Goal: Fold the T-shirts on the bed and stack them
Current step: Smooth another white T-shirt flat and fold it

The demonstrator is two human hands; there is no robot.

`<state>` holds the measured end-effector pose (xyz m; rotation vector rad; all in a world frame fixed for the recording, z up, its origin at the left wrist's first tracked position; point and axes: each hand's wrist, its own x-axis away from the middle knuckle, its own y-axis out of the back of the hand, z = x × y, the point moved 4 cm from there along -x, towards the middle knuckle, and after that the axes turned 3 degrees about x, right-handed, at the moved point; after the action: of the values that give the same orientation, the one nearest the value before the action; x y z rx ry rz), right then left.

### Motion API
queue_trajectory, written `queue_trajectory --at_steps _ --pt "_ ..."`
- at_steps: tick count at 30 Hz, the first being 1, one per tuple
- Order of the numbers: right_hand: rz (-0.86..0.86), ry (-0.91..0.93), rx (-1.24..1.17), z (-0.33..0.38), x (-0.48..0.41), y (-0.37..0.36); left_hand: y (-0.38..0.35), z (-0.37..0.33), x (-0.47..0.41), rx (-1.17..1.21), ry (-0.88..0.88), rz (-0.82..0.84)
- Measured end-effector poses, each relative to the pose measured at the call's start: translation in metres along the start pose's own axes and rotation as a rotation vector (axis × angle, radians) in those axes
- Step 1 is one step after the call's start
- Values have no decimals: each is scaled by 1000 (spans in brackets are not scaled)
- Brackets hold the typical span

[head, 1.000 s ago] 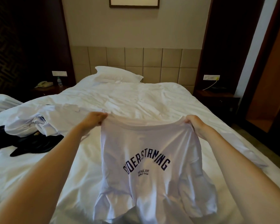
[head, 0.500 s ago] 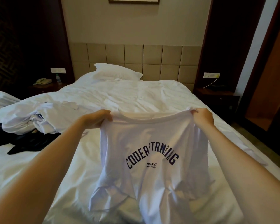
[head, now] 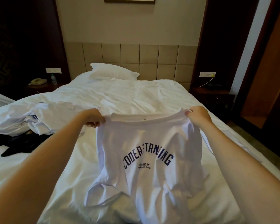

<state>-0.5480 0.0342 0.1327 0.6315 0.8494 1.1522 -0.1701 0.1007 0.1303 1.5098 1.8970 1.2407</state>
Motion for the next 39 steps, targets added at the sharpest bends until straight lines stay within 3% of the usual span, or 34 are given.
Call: queue_trajectory --at_steps 4,10,14,19,23,27,35,39 --pt "-100 -212 -1 -7 -1 0 -10 -7 2 475 42 151" --pt "-21 -560 -673 -1 4 -14 -29 -25 5 825 14 193" --pt "-134 -395 -775 5 -5 -35 -42 -30 -10 824 -10 177" --pt "-274 -312 -727 5 -25 -55 -63 -39 -52 953 35 -24" --pt "-344 -266 -673 6 -52 -74 -76 -46 -94 855 -37 -261" --pt "-303 -226 -594 5 -90 -110 -92 -52 -136 724 -65 -367" --pt "151 -89 -335 -13 -168 -234 -127 -59 -232 433 -90 -418" --pt "224 -37 -261 -23 -202 -280 -140 -46 -284 352 12 -417"
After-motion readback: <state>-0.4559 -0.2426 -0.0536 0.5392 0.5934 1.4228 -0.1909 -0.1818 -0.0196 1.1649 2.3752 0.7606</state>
